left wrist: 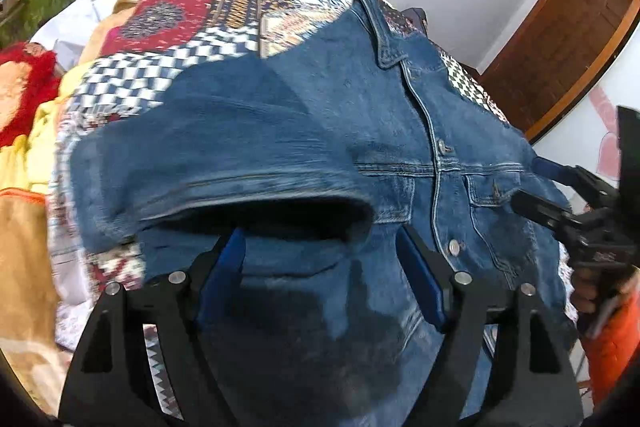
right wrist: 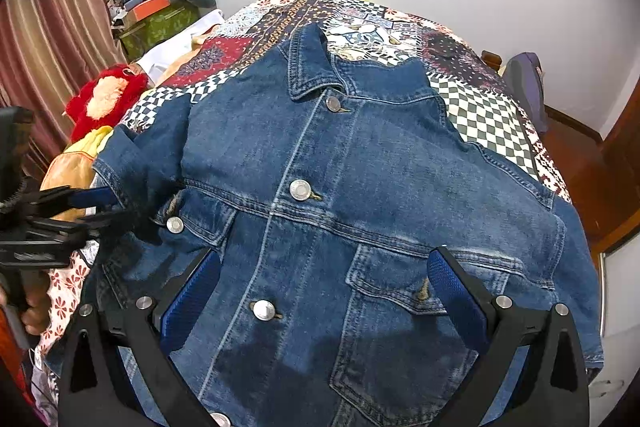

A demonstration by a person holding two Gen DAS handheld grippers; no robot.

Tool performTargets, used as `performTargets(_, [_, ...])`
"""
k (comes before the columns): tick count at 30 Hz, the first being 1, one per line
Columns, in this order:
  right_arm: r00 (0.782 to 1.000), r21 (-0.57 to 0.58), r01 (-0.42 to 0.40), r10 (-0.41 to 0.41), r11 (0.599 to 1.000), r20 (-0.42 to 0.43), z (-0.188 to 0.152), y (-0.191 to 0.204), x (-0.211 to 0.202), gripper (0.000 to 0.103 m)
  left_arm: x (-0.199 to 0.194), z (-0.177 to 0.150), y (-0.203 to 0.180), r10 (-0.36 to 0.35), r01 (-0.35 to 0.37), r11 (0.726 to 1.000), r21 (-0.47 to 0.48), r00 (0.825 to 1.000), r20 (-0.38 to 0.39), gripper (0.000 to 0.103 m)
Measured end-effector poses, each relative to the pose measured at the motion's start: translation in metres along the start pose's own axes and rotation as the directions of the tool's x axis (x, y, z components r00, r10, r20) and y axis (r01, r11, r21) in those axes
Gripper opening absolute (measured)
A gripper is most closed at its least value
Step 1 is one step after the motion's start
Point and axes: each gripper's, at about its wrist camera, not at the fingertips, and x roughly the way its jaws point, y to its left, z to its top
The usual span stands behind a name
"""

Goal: Fold large clothes
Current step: 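Lift the sleeve with the left tool and fold it across the jacket front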

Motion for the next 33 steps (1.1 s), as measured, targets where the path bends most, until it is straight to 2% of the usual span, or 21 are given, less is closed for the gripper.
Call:
performTargets(2, [1.0, -0.005, -0.006, 0.006, 1.0, 0.005, 0.001, 0.003, 0.0, 0.103, -0.017, 0.0, 0.019, 0.024, -0.023, 0.999, -0.029, 1.0, 0.012, 0.078])
performTargets(5, [1.0, -0.017, -0.008, 0.008, 1.0, 0.009, 0.002, 0.008, 0.001, 0.103, -0.034, -0.002, 0.059, 0.047, -0.041, 0.992, -0.12, 0.998, 0.041, 0.084])
performTargets(8, [1.0, -0.023, -0.009, 0.009, 1.0, 0.01, 0.002, 0.012, 0.002, 0.103, -0.035, -0.005, 0.104, 0.015, -0.006, 0.967, -0.254, 0.999, 0.033, 0.084])
performTargets(9, [1.0, -0.021, -0.011, 0.011, 1.0, 0.008, 0.002, 0.013, 0.004, 0.103, -0.032, -0.008, 0.118, -0.012, 0.023, 0.951, -0.307, 0.999, 0.04, 0.084])
performTargets(11, [1.0, -0.015, -0.015, 0.015, 1.0, 0.001, 0.002, 0.013, 0.007, 0.103, -0.023, -0.015, 0.144, -0.119, 0.133, 0.902, -0.41, 0.991, 0.06, 0.084])
performTargets(12, [1.0, -0.009, -0.016, 0.016, 1.0, -0.005, 0.002, 0.013, 0.01, 0.103, -0.014, -0.019, 0.155, -0.185, 0.195, 0.862, -0.468, 0.98, 0.068, 0.084])
performTargets(13, [1.0, -0.004, -0.017, 0.017, 1.0, -0.013, 0.002, 0.012, 0.012, 0.103, -0.008, -0.021, 0.162, -0.211, 0.218, 0.838, -0.5, 0.975, 0.072, 0.084])
performTargets(14, [1.0, -0.002, -0.018, 0.018, 1.0, -0.018, 0.001, 0.012, 0.014, 0.103, -0.001, -0.024, 0.168, -0.226, 0.232, 0.816, -0.529, 0.971, 0.077, 0.084])
performTargets(17, [1.0, -0.004, -0.012, 0.012, 1.0, -0.029, 0.0, 0.012, 0.017, 0.103, 0.019, -0.027, 0.177, -0.253, 0.251, 0.777, -0.577, 0.964, 0.079, 0.084])
performTargets(19, [1.0, -0.008, -0.004, 0.004, 1.0, -0.03, -0.001, 0.011, 0.018, 0.103, 0.03, -0.027, 0.182, -0.283, 0.282, 0.734, -0.618, 0.954, 0.099, 0.084])
performTargets(22, [0.999, -0.005, 0.001, -0.001, 1.0, -0.034, -0.002, 0.008, 0.021, 0.103, 0.033, -0.024, 0.191, -0.278, 0.303, 0.699, -0.648, 0.95, 0.145, 0.084])
performTargets(24, [0.999, 0.002, -0.001, 0.001, 1.0, -0.042, -0.003, 0.007, 0.024, 0.103, 0.029, -0.018, 0.194, -0.219, 0.279, 0.71, -0.646, 0.96, 0.174, 0.081])
performTargets(25, [0.999, 0.005, -0.002, 0.002, 1.0, -0.048, -0.004, 0.006, 0.026, 0.103, 0.026, -0.014, 0.195, -0.158, 0.237, 0.733, -0.638, 0.971, 0.179, 0.077])
performTargets(27, [0.998, 0.01, -0.002, 0.002, 1.0, -0.057, -0.006, 0.004, 0.03, 0.103, 0.023, -0.007, 0.197, -0.079, 0.169, 0.765, -0.622, 0.982, 0.169, 0.054])
performTargets(28, [0.998, 0.011, -0.003, 0.003, 1.0, -0.061, -0.007, 0.004, 0.032, 0.103, 0.023, -0.003, 0.196, -0.04, 0.127, 0.78, -0.613, 0.987, 0.154, 0.047])
performTargets(29, [0.998, 0.012, -0.003, 0.004, 1.0, -0.064, -0.008, 0.003, 0.033, 0.103, 0.025, -0.001, 0.197, -0.019, 0.101, 0.789, -0.606, 0.99, 0.14, 0.031])
performTargets(30, [0.998, 0.013, -0.001, 0.001, 1.0, -0.067, -0.01, 0.003, 0.034, 0.103, 0.025, 0.003, 0.194, 0.006, 0.07, 0.8, -0.596, 0.992, 0.125, 0.023])
performTargets(33, [0.998, 0.009, 0.003, -0.002, 1.0, -0.064, -0.013, 0.001, 0.034, 0.103, 0.009, 0.013, 0.182, 0.104, -0.015, 0.846, -0.532, 0.985, 0.137, 0.014])
